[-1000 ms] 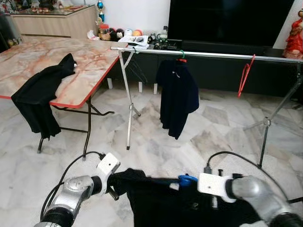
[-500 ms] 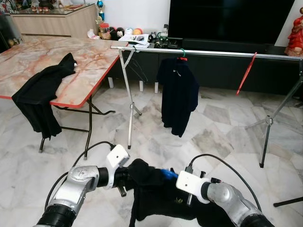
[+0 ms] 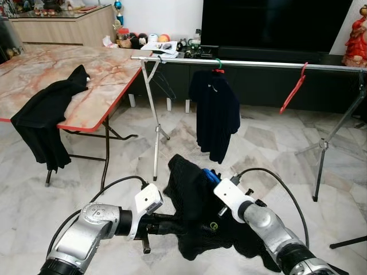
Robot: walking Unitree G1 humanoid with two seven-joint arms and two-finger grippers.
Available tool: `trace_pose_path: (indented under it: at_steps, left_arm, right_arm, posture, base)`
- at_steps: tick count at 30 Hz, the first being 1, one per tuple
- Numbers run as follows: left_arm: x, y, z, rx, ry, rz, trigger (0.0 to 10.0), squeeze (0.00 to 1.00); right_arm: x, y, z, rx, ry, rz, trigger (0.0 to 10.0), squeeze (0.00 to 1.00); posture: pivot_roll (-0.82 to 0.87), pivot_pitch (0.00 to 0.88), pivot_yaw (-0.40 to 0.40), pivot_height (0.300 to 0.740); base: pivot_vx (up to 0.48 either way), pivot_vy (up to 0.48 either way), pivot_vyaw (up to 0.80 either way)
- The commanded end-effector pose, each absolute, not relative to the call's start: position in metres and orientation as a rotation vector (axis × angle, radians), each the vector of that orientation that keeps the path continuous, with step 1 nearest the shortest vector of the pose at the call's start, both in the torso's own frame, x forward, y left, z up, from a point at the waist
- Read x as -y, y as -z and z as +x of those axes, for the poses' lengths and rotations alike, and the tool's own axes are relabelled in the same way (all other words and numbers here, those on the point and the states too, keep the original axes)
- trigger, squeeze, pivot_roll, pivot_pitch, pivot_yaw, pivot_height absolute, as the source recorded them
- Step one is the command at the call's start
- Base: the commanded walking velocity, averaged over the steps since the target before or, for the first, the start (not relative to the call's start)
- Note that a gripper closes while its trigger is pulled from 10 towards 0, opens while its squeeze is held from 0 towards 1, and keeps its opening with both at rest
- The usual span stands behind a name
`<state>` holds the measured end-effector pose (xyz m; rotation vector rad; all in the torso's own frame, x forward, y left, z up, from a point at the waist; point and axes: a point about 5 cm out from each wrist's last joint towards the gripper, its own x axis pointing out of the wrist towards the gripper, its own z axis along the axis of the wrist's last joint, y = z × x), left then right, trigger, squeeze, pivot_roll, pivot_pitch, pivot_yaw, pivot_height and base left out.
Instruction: Hang hanger
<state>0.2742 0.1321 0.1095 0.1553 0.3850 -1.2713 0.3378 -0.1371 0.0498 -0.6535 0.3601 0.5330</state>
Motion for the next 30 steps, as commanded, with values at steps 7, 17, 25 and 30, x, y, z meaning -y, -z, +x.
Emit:
trace_pose_path:
  at_steps: [7, 17, 25, 30]
  left_arm:
    - [-0.144, -0.113, 0.275, -0.395, 1.209, 0.204, 10.0, 1.0]
    - [-0.156, -0.103, 0.276, -0.461, 1.194, 0.283, 10.0, 1.0]
    - [-0.153, -0.099, 0.274, -0.497, 1.243, 0.3, 10.0, 1.0]
    - [-0.15, -0.096, 0.278, -0.501, 1.247, 0.316, 10.0, 1.0]
  right_arm:
    - [0.137, -0.054, 0.337, -0.333, -0.682, -0.676, 10.0, 0.0]
    - [0.152, -0.043, 0.309, -0.456, -1.104, -0.686, 10.0, 0.0]
    - [0.158, -0.054, 0.306, -0.459, -1.274, -0.652, 10.0, 0.0]
    - [0.15, -0.064, 0.307, -0.42, -1.35, -0.627, 10.0, 0.0]
  posture:
    - [0.12, 0.0, 0.018, 0.74]
    - [0.13, 0.0, 0.006, 0.74]
    - [0.13, 0.0, -0.003, 0.74]
    - [0.13, 0.0, -0.003, 0.74]
  base:
    - [0.0, 0.0, 0.0]
    - [0.0, 0.0, 0.0]
    - [0.0, 0.0, 0.0]
    - [0.0, 0.0, 0.0]
